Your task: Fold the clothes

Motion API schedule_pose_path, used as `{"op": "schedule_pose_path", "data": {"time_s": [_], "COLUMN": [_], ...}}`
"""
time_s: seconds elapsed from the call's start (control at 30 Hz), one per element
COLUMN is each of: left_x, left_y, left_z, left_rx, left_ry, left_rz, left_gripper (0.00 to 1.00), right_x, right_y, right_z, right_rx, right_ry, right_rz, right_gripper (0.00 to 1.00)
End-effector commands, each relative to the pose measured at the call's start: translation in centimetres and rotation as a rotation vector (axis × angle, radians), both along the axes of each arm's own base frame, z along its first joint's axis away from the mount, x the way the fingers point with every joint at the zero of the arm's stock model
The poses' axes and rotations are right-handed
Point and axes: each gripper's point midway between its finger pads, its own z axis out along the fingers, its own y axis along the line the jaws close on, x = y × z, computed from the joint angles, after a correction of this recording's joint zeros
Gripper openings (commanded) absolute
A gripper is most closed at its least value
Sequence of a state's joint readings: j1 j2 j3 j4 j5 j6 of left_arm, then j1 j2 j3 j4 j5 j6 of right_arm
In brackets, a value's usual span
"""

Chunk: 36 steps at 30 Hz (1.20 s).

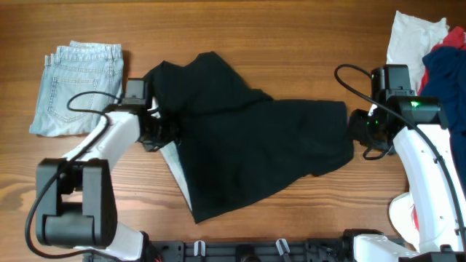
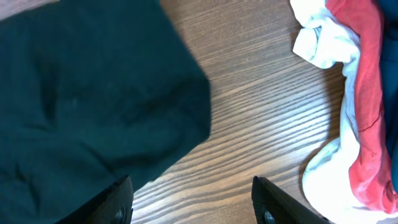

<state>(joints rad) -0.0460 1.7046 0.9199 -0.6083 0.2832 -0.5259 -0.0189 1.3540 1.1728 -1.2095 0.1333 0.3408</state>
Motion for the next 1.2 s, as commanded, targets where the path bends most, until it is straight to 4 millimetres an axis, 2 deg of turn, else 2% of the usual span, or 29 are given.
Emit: {"op": "schedule_pose_path", "data": {"time_s": [0.0,0.07,0.17,0.27,0.47,0.6,0.7,0.97,1.0,1.07,1.17], "left_x": [-0.8,-0.9,-0.9,-1.4,-3.8,-3.8,-3.3,-2.8,-2.8,-2.8,-2.7], "left_y": [1.1,1.1,0.7,0.8,2.6,2.9,2.9,2.9,2.9,2.9,2.9], "left_z": [0.3,0.2,0.2,0.0,-0.6,-0.6,-0.6,-0.6,-0.6,-0.6,-0.5], "left_rx": [-0.003,0.001,0.012,0.042,0.145,0.164,0.164,0.165,0.165,0.165,0.165], "left_ry": [0.001,0.006,-0.012,0.008,0.111,0.111,0.092,0.074,0.073,0.073,0.070], "left_rz": [-0.033,-0.038,-0.092,-0.108,-0.104,-0.102,-0.101,-0.099,-0.099,-0.099,-0.099], "left_gripper": [0.04,0.04,0.04,0.04,0.04,0.04,0.04,0.04,0.04,0.04,0.04], "right_x": [0.7,1.3,2.4,3.2,4.1,4.4,4.3,4.8,4.9,5.1,5.7], "right_y": [1.2,2.0,2.1,2.1,2.1,2.1,2.3,5.6,5.9,6.1,6.0], "right_z": [-0.2,-0.1,-0.2,-1.3,-5.8,-9.6,-11.7,-15.5,-15.7,-16.1,-16.2], "right_rx": [0.066,0.103,0.107,0.110,0.120,0.129,0.143,0.345,0.360,0.373,0.367], "right_ry": [-0.021,-0.042,-0.070,-0.054,0.077,0.176,0.229,0.277,0.276,0.274,0.250], "right_rz": [0.065,0.116,0.126,0.125,0.118,0.110,0.111,0.165,0.166,0.166,0.169], "right_gripper": [0.65,0.66,0.68,0.68,0.70,0.73,0.77,0.78,0.76,0.64,0.11]}}
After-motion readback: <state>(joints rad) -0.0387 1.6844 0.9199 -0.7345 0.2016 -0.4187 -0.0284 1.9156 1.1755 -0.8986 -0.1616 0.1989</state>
